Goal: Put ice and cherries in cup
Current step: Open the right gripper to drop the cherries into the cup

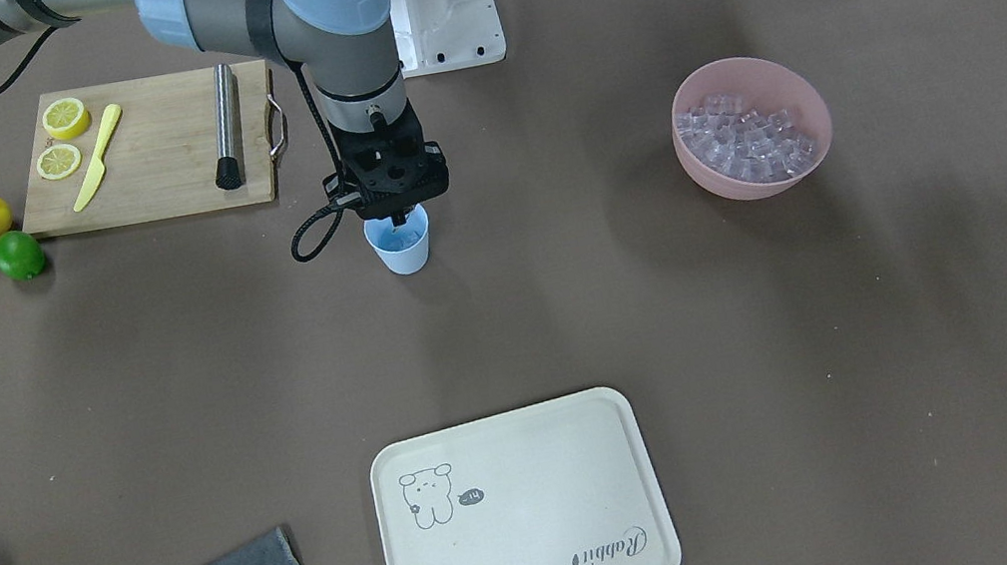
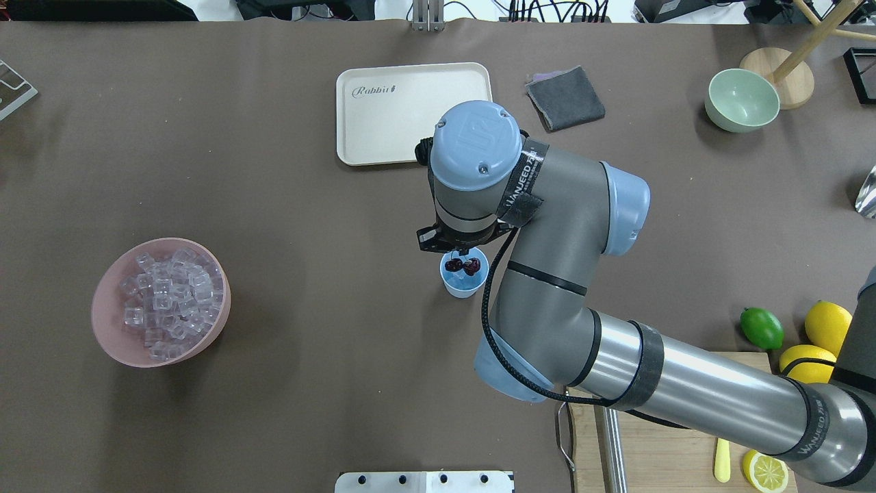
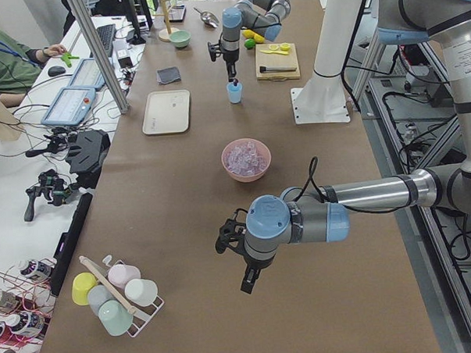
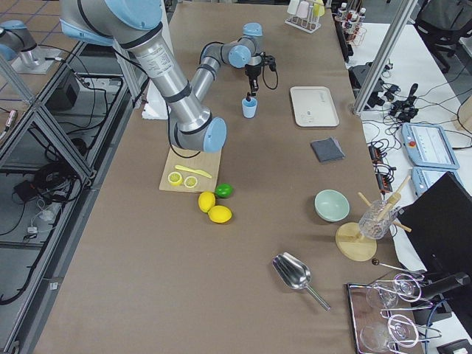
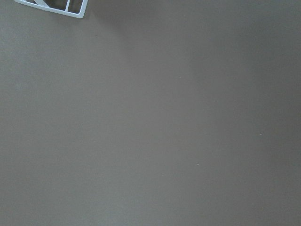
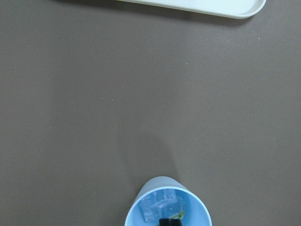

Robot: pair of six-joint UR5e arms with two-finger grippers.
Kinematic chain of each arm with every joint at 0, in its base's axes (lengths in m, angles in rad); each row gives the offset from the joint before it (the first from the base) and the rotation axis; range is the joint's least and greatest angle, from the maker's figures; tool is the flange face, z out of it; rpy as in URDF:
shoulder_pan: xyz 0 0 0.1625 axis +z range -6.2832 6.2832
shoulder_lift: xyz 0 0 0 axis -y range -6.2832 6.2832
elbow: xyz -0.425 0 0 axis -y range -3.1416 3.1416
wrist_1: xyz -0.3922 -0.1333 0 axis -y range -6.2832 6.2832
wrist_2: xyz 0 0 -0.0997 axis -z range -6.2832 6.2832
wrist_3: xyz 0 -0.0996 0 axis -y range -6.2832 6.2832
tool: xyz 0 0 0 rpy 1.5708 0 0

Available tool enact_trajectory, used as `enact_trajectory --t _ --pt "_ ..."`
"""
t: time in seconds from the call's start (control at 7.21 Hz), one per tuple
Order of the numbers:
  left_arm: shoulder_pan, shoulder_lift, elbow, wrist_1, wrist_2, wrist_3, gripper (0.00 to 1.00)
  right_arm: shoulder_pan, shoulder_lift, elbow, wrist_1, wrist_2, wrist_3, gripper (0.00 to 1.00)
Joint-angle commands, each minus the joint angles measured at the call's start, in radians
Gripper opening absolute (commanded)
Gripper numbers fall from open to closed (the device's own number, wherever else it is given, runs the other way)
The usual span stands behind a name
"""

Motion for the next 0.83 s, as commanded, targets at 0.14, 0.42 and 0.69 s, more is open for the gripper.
enact_trajectory --t 0.14,0.42,0.69 --pt "-0.001 0.0 0.0 0.0 0.0 0.0 0.99 -0.009 -0.011 0.011 0.001 -0.001 0.01 0.98" --pt "-0.001 0.001 0.0 0.0 0.0 0.001 0.99 -0.008 -0.011 0.023 -0.002 -0.001 0.053 1.0" --pt "-0.001 0.005 0.006 0.002 0.0 0.001 0.99 0.033 -0.077 0.095 -0.011 0.0 0.062 1.0"
